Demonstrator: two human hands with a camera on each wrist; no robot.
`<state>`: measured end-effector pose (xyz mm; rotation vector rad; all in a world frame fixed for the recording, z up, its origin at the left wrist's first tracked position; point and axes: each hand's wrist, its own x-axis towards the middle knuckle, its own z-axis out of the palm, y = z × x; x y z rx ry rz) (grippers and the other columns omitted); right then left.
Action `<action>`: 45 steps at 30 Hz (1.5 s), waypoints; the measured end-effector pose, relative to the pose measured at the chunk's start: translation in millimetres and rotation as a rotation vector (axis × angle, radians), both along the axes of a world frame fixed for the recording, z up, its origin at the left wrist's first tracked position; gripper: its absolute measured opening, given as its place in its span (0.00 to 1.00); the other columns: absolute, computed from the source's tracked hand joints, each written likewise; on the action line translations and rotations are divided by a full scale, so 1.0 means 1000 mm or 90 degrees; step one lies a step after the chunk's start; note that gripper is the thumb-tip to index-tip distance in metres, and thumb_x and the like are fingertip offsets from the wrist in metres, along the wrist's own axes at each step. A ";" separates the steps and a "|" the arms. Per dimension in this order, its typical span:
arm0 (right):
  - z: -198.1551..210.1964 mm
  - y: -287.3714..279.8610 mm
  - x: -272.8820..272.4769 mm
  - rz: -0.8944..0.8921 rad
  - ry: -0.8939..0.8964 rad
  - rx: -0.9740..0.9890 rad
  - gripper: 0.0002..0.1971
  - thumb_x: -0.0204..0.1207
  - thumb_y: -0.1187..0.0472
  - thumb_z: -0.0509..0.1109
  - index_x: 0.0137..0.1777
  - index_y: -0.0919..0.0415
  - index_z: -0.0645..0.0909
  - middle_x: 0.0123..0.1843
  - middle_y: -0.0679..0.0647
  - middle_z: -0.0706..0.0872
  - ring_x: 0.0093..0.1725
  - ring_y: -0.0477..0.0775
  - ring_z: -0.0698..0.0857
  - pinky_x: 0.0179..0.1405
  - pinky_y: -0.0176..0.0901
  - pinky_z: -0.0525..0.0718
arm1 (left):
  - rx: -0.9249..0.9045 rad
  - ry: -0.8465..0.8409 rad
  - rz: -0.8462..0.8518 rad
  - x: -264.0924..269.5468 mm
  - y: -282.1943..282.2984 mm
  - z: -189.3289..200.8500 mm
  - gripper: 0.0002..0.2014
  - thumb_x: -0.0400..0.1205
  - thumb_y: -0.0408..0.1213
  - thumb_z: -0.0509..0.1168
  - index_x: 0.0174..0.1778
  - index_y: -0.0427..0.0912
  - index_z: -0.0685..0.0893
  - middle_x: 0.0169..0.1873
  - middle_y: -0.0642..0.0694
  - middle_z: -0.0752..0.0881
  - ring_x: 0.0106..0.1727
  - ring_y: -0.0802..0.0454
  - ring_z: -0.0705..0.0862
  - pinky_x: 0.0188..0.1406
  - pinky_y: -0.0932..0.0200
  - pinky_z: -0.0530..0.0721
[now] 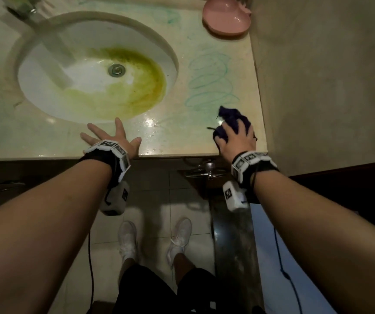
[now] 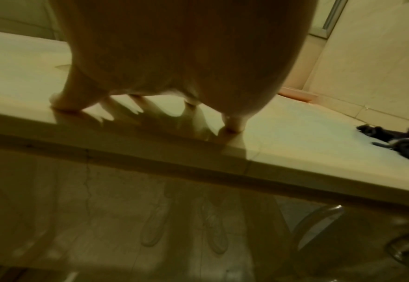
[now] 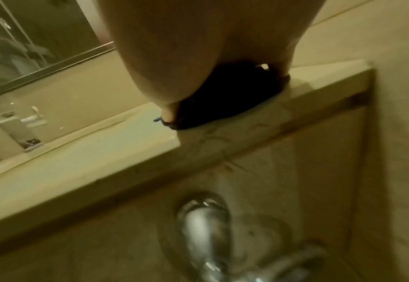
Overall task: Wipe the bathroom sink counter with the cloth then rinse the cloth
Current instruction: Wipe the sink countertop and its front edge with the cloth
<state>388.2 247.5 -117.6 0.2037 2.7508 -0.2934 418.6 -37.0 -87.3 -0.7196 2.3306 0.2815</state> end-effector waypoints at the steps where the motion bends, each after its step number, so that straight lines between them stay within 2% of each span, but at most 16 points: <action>1: 0.001 -0.008 -0.009 -0.018 0.002 0.001 0.28 0.80 0.42 0.59 0.80 0.40 0.60 0.86 0.53 0.49 0.83 0.69 0.45 0.80 0.67 0.49 | 0.004 0.004 0.001 -0.001 0.004 0.001 0.41 0.80 0.68 0.50 0.82 0.59 0.37 0.79 0.29 0.30 0.79 0.22 0.35 0.72 0.21 0.49; 3: -0.002 -0.042 -0.015 0.000 0.009 -0.005 0.28 0.79 0.41 0.59 0.79 0.39 0.61 0.86 0.54 0.49 0.82 0.70 0.46 0.79 0.68 0.48 | 0.009 0.013 0.006 0.000 0.006 0.001 0.41 0.80 0.68 0.50 0.82 0.58 0.37 0.79 0.29 0.30 0.79 0.23 0.34 0.71 0.21 0.48; 6: -0.002 -0.084 0.012 0.138 0.003 -0.010 0.28 0.79 0.41 0.58 0.79 0.38 0.59 0.86 0.52 0.49 0.83 0.68 0.45 0.80 0.67 0.46 | 0.008 0.008 0.005 0.000 0.006 0.000 0.41 0.80 0.68 0.49 0.82 0.58 0.36 0.79 0.29 0.30 0.79 0.22 0.34 0.71 0.20 0.48; 9: 0.002 -0.068 0.033 0.224 0.008 0.009 0.28 0.80 0.41 0.57 0.80 0.37 0.58 0.86 0.50 0.49 0.83 0.66 0.45 0.81 0.65 0.49 | 0.010 -0.011 0.002 -0.006 0.006 0.001 0.44 0.78 0.69 0.52 0.82 0.58 0.35 0.79 0.29 0.29 0.78 0.21 0.34 0.72 0.21 0.49; 11: 0.004 -0.040 0.028 0.193 0.010 0.022 0.29 0.79 0.41 0.58 0.80 0.38 0.58 0.86 0.51 0.50 0.83 0.65 0.46 0.80 0.65 0.52 | 0.017 -0.019 0.003 -0.008 0.008 0.002 0.45 0.78 0.70 0.54 0.82 0.59 0.35 0.78 0.29 0.28 0.78 0.20 0.34 0.72 0.21 0.49; 13: 0.003 -0.024 0.008 0.105 -0.005 0.016 0.29 0.80 0.42 0.58 0.80 0.38 0.58 0.86 0.51 0.49 0.83 0.66 0.45 0.80 0.65 0.51 | 0.021 -0.016 0.000 -0.009 0.009 0.001 0.45 0.77 0.70 0.54 0.82 0.60 0.35 0.78 0.29 0.28 0.77 0.20 0.34 0.71 0.20 0.49; 16: 0.000 -0.045 -0.020 0.021 -0.006 0.001 0.28 0.80 0.43 0.58 0.80 0.40 0.58 0.86 0.53 0.48 0.83 0.69 0.44 0.80 0.68 0.48 | 0.024 -0.005 -0.002 -0.009 0.010 -0.004 0.45 0.76 0.71 0.53 0.81 0.62 0.34 0.78 0.29 0.28 0.77 0.19 0.33 0.70 0.19 0.48; 18: -0.002 -0.078 -0.028 0.046 -0.005 -0.004 0.28 0.80 0.42 0.57 0.80 0.40 0.58 0.86 0.53 0.48 0.82 0.70 0.44 0.79 0.69 0.47 | 0.022 -0.004 -0.005 -0.009 0.010 -0.005 0.45 0.76 0.72 0.52 0.81 0.62 0.34 0.78 0.29 0.28 0.77 0.19 0.33 0.70 0.19 0.49; 20: -0.001 -0.103 -0.017 0.120 -0.008 -0.006 0.28 0.80 0.42 0.57 0.80 0.39 0.58 0.86 0.52 0.48 0.83 0.69 0.43 0.80 0.69 0.45 | 0.020 -0.006 -0.003 -0.009 0.009 -0.003 0.45 0.76 0.73 0.52 0.80 0.63 0.34 0.78 0.29 0.28 0.78 0.20 0.34 0.70 0.19 0.50; 24: 0.004 -0.086 0.020 0.234 0.003 0.009 0.29 0.80 0.41 0.57 0.80 0.38 0.57 0.86 0.50 0.48 0.83 0.65 0.44 0.81 0.65 0.47 | 0.023 -0.011 -0.015 -0.013 0.012 0.003 0.45 0.77 0.70 0.54 0.81 0.60 0.35 0.79 0.29 0.29 0.78 0.21 0.35 0.70 0.20 0.53; 28: 0.004 -0.048 -0.003 0.133 0.004 0.014 0.29 0.80 0.41 0.57 0.80 0.37 0.57 0.86 0.50 0.49 0.83 0.64 0.45 0.81 0.65 0.49 | 0.034 -0.019 -0.038 -0.017 0.014 0.003 0.46 0.77 0.69 0.55 0.82 0.58 0.34 0.79 0.31 0.30 0.78 0.20 0.34 0.70 0.20 0.54; 31: 0.001 -0.066 -0.033 0.065 -0.014 0.016 0.29 0.81 0.42 0.55 0.81 0.38 0.54 0.86 0.52 0.46 0.83 0.67 0.43 0.80 0.68 0.47 | 0.046 -0.014 -0.051 -0.017 0.015 0.000 0.45 0.77 0.71 0.54 0.81 0.61 0.33 0.79 0.32 0.28 0.78 0.20 0.33 0.69 0.19 0.54; 35: 0.000 -0.108 -0.036 0.143 -0.021 0.007 0.28 0.80 0.42 0.56 0.80 0.39 0.56 0.86 0.52 0.47 0.83 0.69 0.43 0.80 0.69 0.46 | 0.045 -0.026 -0.048 -0.019 0.013 0.001 0.45 0.76 0.72 0.53 0.79 0.63 0.32 0.79 0.33 0.28 0.77 0.20 0.33 0.69 0.19 0.53; 39: 0.002 -0.083 0.006 0.244 0.002 0.023 0.29 0.79 0.41 0.57 0.80 0.37 0.56 0.86 0.50 0.49 0.83 0.65 0.44 0.80 0.65 0.48 | 0.040 -0.029 -0.051 -0.021 0.015 0.002 0.45 0.75 0.73 0.52 0.79 0.64 0.31 0.80 0.34 0.28 0.78 0.21 0.33 0.68 0.18 0.54; 42: 0.005 -0.045 -0.010 0.173 -0.011 0.030 0.29 0.80 0.42 0.56 0.81 0.38 0.54 0.86 0.49 0.48 0.83 0.64 0.44 0.81 0.64 0.50 | 0.037 -0.031 -0.051 -0.019 0.014 0.001 0.45 0.75 0.73 0.52 0.79 0.64 0.32 0.80 0.34 0.29 0.78 0.20 0.33 0.68 0.18 0.54; 45: 0.004 -0.041 -0.046 0.089 -0.043 0.019 0.29 0.81 0.44 0.55 0.82 0.40 0.52 0.86 0.51 0.45 0.83 0.67 0.42 0.80 0.68 0.48 | 0.030 -0.026 -0.046 -0.019 0.015 -0.003 0.45 0.75 0.73 0.52 0.79 0.64 0.32 0.80 0.34 0.29 0.78 0.21 0.33 0.68 0.18 0.54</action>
